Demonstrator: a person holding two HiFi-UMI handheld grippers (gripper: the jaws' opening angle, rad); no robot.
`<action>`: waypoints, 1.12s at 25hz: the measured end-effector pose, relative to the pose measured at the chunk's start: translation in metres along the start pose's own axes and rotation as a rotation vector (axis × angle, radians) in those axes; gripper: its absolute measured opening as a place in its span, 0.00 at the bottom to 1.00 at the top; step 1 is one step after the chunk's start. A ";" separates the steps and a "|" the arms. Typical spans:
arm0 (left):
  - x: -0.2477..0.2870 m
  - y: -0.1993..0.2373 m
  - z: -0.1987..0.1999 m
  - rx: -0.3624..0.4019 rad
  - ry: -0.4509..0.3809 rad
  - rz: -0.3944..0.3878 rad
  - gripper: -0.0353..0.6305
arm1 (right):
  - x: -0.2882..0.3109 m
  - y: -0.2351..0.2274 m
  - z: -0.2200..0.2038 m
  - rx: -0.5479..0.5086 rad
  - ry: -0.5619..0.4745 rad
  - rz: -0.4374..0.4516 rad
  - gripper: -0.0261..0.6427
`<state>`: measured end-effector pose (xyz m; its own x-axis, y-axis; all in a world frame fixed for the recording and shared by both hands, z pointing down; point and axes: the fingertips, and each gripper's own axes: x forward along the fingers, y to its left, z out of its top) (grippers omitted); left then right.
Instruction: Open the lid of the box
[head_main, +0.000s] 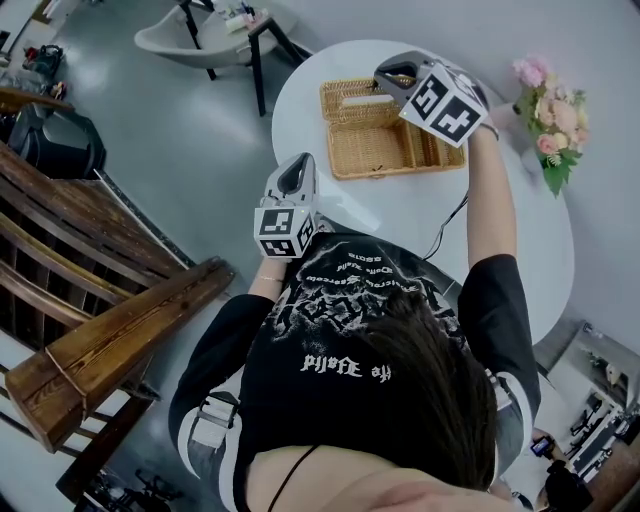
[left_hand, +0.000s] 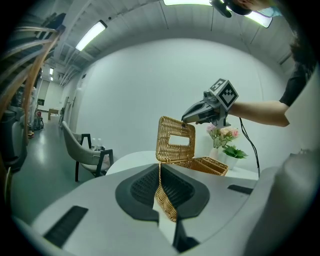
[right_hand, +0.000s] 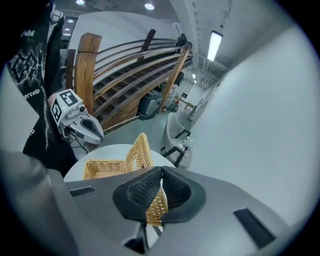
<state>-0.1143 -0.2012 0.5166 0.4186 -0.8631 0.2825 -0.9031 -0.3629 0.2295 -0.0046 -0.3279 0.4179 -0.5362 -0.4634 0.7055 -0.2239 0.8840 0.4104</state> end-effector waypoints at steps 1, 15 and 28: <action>0.000 0.000 0.000 0.001 0.001 -0.001 0.09 | 0.001 -0.001 0.000 -0.001 0.003 0.003 0.09; 0.004 0.010 0.005 -0.001 0.009 0.004 0.09 | 0.019 -0.018 -0.001 0.025 0.020 0.068 0.09; 0.010 0.014 0.006 0.002 0.034 0.014 0.09 | 0.042 -0.033 -0.008 0.033 0.050 0.152 0.09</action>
<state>-0.1236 -0.2175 0.5171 0.4088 -0.8559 0.3168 -0.9091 -0.3514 0.2237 -0.0130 -0.3771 0.4383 -0.5253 -0.3256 0.7862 -0.1698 0.9454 0.2781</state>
